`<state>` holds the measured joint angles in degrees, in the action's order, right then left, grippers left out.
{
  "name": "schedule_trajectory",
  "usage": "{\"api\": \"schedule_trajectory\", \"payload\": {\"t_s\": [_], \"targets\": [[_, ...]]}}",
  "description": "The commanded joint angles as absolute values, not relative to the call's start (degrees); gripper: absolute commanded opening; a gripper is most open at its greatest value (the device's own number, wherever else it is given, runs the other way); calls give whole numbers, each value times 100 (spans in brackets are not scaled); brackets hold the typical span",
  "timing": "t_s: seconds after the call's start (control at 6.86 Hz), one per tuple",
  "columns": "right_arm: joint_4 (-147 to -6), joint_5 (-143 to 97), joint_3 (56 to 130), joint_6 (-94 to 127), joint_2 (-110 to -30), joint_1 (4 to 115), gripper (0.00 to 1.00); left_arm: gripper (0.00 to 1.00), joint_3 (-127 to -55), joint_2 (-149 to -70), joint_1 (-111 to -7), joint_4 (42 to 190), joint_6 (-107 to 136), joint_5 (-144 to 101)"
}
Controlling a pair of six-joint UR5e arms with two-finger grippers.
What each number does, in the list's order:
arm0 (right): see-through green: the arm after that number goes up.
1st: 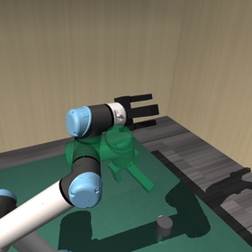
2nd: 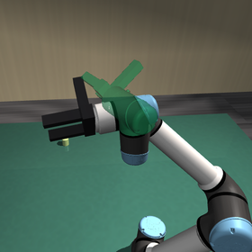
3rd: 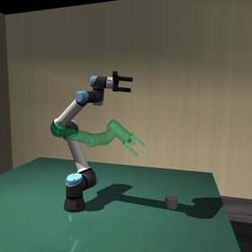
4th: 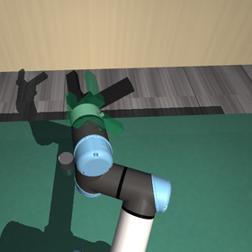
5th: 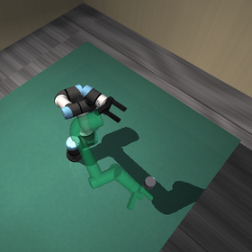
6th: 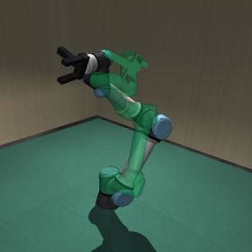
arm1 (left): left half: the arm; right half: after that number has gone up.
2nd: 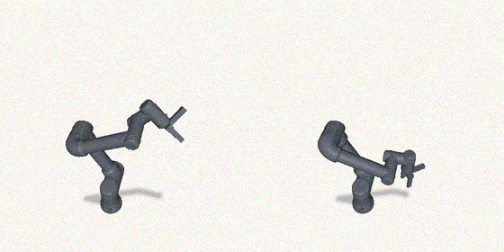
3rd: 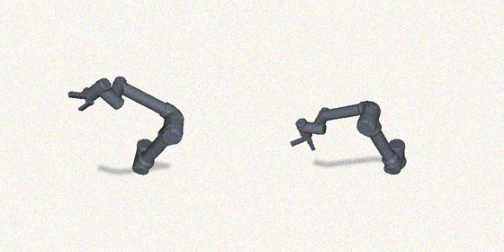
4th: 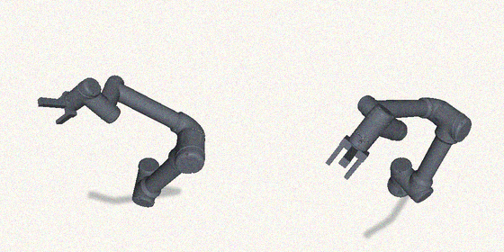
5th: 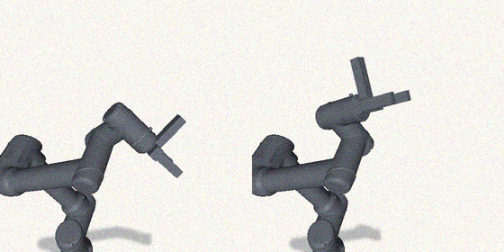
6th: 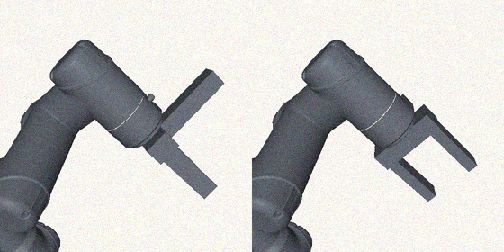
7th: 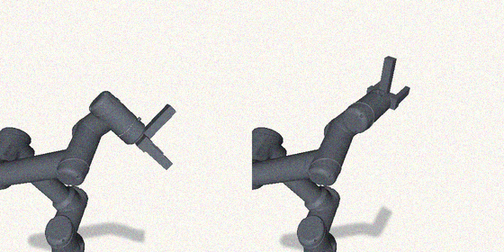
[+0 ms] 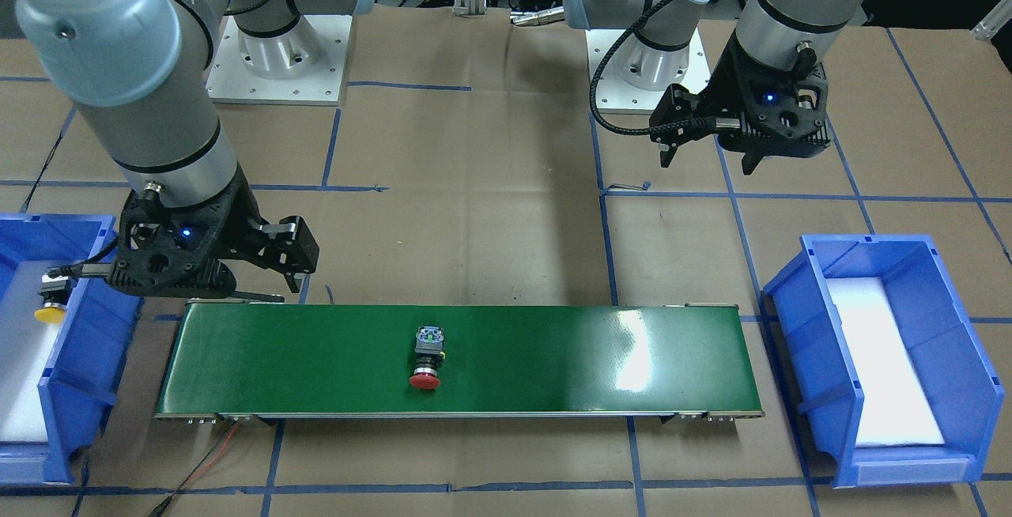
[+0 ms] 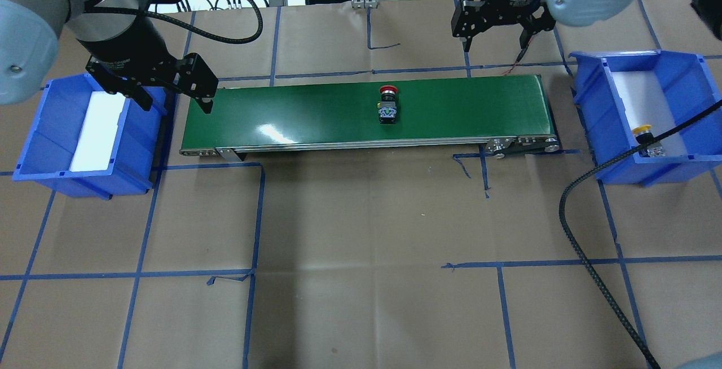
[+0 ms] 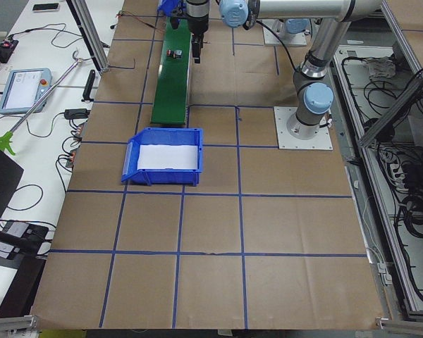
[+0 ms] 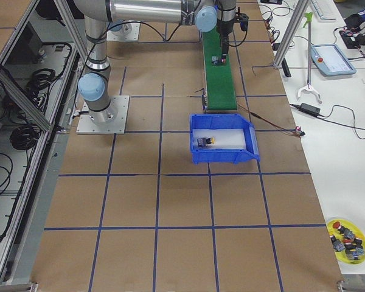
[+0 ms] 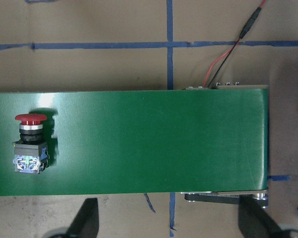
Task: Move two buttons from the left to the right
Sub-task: 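Move the right gripper back over the red button on the belt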
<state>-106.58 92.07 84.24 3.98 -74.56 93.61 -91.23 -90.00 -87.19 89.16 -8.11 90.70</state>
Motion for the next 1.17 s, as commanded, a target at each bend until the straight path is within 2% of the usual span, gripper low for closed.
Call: {"api": "schedule_trajectory", "payload": {"t_s": [0.0,0.44,1.02], "targets": [[-11782,9193,9217,430,-7384,9387,100,100,-9123,-9000,-8719,8912,-809,9079],[-11892,8574,9281,457,-6935,9326,100,100,-9123,-9000,-8719,8921,-809,9079],[-11961,8455,9212,466,-6777,9343,100,100,-9123,-9000,-8719,8912,-817,9079]]}}
